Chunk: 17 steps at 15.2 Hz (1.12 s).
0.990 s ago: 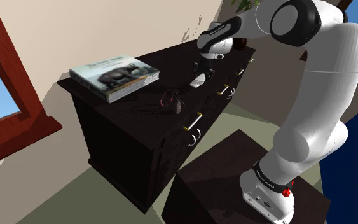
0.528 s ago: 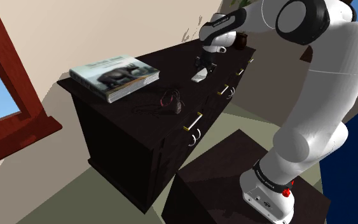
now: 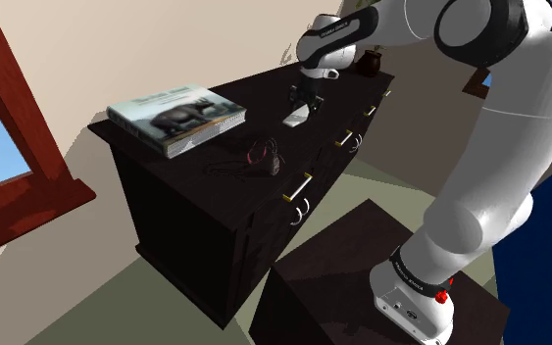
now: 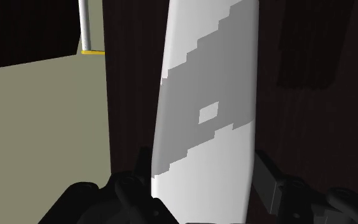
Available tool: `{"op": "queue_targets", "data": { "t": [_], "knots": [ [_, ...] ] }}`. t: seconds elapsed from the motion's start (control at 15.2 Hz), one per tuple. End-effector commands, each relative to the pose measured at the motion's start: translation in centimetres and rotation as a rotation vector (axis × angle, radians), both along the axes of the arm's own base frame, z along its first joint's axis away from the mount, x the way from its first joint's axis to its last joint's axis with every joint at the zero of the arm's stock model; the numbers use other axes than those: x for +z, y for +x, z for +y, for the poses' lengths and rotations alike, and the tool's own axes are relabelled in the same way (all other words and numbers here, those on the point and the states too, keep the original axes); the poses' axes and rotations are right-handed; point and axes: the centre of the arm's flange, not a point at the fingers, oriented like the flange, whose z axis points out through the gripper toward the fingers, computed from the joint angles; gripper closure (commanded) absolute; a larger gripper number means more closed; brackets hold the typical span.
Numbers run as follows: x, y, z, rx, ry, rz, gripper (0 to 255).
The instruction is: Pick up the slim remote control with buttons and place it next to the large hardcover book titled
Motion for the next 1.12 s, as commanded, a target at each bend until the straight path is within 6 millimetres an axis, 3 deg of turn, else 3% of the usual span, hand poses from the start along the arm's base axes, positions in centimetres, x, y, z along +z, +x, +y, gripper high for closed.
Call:
{"op": "queue_targets", "data": {
  "t": [0.0, 1.06],
  "knots": [
    [0.0, 0.0, 2.7, -0.001, 0.0, -0.001, 255],
    [0.1, 0.4, 23.8, -0.001, 0.0, -0.001, 255]
  ]
}}
